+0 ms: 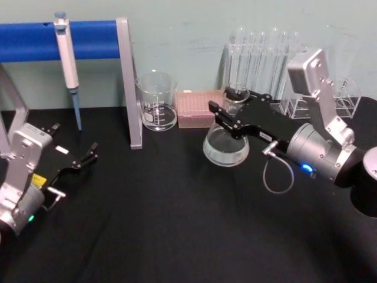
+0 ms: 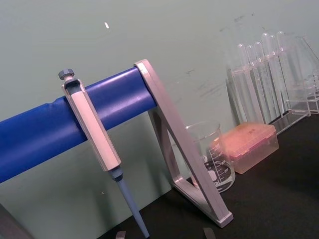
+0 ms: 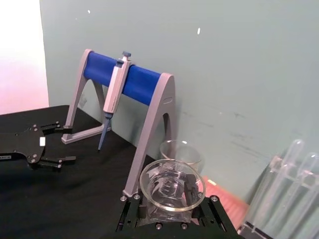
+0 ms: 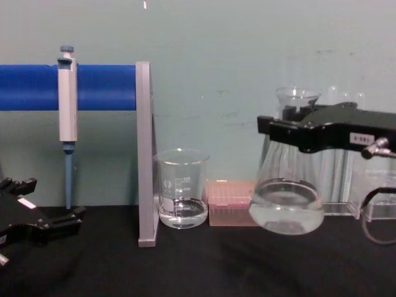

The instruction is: Grasp the erlenmeyer flask with one hand, shake it three times, then place it back.

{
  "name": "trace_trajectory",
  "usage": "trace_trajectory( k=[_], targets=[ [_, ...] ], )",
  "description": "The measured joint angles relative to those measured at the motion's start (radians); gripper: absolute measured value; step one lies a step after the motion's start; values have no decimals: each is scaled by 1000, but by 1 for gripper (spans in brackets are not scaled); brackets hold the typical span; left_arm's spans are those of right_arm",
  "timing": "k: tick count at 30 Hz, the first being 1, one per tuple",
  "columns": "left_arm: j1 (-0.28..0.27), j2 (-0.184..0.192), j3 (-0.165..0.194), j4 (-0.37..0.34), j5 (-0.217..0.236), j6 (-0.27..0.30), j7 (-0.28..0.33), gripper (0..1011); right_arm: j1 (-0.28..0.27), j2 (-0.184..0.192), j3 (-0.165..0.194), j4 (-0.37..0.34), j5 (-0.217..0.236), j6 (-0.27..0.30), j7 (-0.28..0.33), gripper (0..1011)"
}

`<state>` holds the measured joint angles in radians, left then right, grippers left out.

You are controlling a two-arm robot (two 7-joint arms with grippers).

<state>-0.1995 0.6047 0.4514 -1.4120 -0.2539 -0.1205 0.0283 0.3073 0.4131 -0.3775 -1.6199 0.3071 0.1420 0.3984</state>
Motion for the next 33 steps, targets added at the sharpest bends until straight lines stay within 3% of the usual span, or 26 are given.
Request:
trace_trajectory(
  k=[13, 33],
  targets=[
    [0, 0, 0, 0, 0, 0, 0, 1001, -22, 19, 30, -37, 7, -4, -17, 449],
    [0, 0, 0, 0, 0, 0, 0, 1001, -31, 16, 42, -36, 14, -3, -25, 449]
  ],
)
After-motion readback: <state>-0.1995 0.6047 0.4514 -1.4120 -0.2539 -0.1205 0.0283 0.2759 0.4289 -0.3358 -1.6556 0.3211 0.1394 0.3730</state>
